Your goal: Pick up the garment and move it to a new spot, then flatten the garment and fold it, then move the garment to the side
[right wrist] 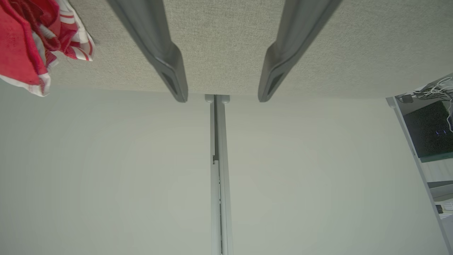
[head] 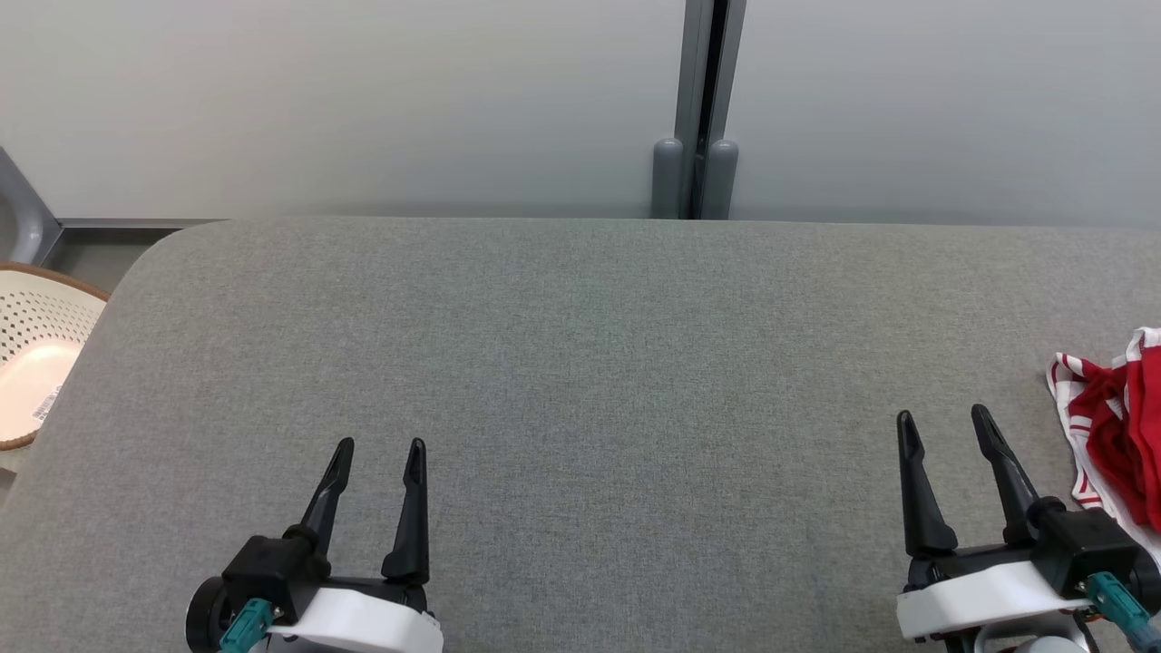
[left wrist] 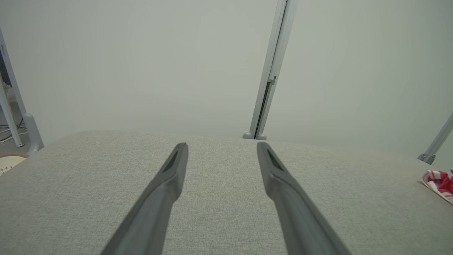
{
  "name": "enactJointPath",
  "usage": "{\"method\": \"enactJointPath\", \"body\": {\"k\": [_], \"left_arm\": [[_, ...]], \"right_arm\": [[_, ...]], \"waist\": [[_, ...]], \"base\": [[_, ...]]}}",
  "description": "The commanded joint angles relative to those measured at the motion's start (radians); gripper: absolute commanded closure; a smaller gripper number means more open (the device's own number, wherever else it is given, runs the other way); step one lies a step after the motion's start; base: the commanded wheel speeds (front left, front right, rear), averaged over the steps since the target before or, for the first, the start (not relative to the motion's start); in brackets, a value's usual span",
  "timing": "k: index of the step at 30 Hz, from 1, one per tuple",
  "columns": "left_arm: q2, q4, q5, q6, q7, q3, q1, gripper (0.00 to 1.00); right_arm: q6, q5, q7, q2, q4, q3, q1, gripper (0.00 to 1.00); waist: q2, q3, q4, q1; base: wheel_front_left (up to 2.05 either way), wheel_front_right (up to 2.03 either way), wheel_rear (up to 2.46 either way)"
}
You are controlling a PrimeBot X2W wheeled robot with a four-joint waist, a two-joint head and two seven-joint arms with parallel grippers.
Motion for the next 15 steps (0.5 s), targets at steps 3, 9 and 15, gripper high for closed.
{"method": "enactJointPath", "body": {"k": [3, 9, 15], "left_arm": [[0.004, -0.004, 0.001, 0.002, 0.0, 0.009, -0.001, 0.0], [-0.002, 0.017, -0.002, -0.001, 0.001, 0.004, 0.013, 1.0], [0.002, 0.016, -0.094, -0.008, 0.019, 0.016, 0.012, 1.0]], "right_arm": [[-0.002, -0.006, -0.006, -0.001, -0.005, 0.0, -0.003, 0.0], [0.0, 0.003, 0.003, 0.001, 0.02, 0.005, 0.011, 1.0], [0.0, 0.101, 0.029, 0.001, 0.028, -0.007, 0.005, 1.0]], "waist": [[-0.0001, 0.001, -0.001, 0.0], [-0.0001, 0.002, -0.001, 0.0], [-0.0001, 0.001, -0.005, 0.0]], "base": [[0.0, 0.0, 0.0], [0.0, 0.0, 0.0], [0.0, 0.0, 0.0]]}}
